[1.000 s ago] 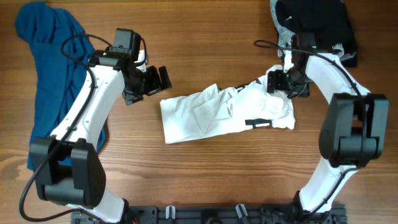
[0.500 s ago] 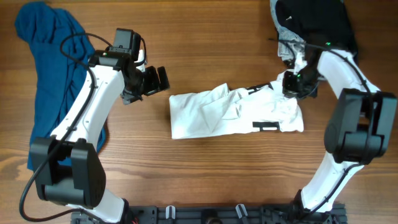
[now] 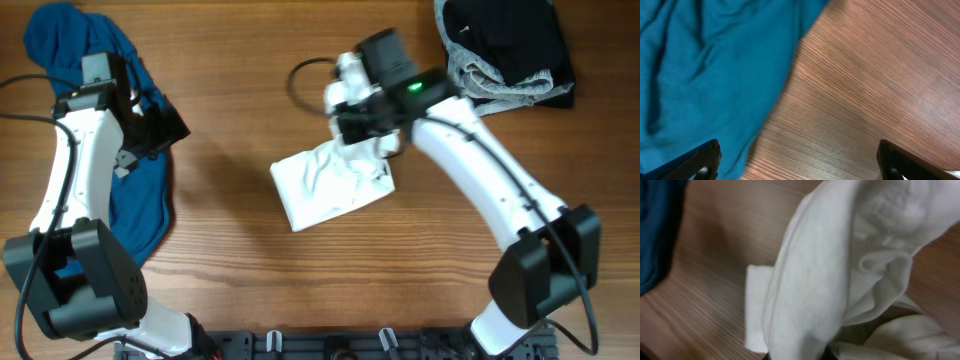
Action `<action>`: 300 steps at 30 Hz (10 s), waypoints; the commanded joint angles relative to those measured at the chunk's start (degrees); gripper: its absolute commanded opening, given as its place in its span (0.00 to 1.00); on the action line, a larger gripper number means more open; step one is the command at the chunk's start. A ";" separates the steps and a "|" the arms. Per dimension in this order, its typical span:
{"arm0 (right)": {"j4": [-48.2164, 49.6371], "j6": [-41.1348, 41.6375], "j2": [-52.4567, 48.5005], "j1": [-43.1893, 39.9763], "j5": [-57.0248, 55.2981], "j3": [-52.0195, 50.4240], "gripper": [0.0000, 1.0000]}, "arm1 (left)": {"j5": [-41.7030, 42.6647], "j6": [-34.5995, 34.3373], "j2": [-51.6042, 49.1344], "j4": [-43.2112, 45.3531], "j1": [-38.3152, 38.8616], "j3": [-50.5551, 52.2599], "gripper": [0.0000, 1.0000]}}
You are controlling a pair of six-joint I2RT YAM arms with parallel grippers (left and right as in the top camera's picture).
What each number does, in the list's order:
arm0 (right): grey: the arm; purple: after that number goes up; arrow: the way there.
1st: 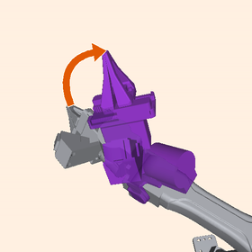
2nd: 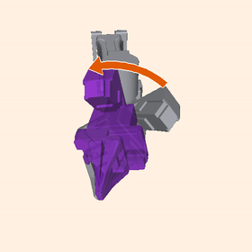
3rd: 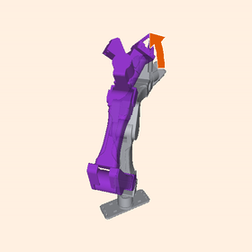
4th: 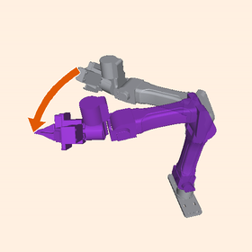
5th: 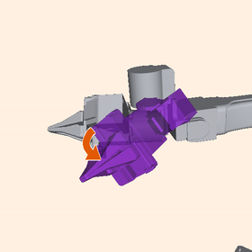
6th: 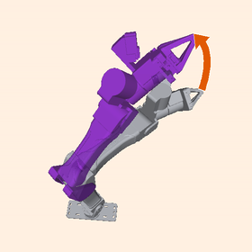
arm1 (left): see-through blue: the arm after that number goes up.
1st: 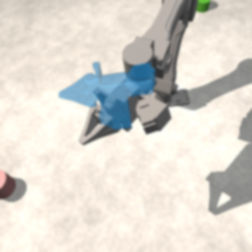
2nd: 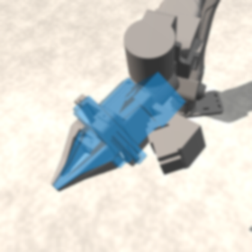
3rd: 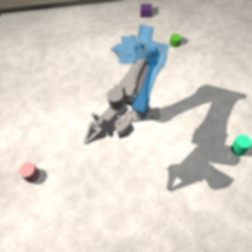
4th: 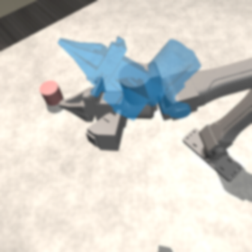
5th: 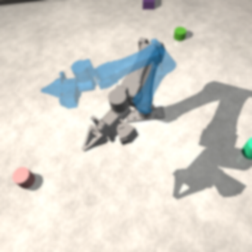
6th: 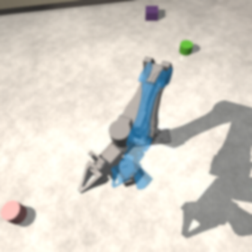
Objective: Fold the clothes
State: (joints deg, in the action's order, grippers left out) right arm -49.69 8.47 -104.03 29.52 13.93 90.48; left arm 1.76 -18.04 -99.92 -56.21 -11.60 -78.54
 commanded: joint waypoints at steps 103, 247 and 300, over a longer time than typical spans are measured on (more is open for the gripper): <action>4.46 -10.12 -23.39 1.75 -17.29 -1.31 0.45 | -4.42 1.36 -0.28 5.14 -0.57 -0.44 1.00; 46.90 -2.29 101.66 -31.19 -1.38 -87.62 1.00 | -4.22 1.31 -0.28 6.51 -0.57 -0.44 1.00; 50.71 -2.34 103.10 -31.26 -1.60 -90.16 1.00 | -0.76 0.94 73.33 47.25 8.11 52.50 1.00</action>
State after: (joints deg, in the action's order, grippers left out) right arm 0.86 5.32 -1.21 -1.91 11.60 0.45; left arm 0.38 -17.65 -34.04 -12.51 -3.68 -32.80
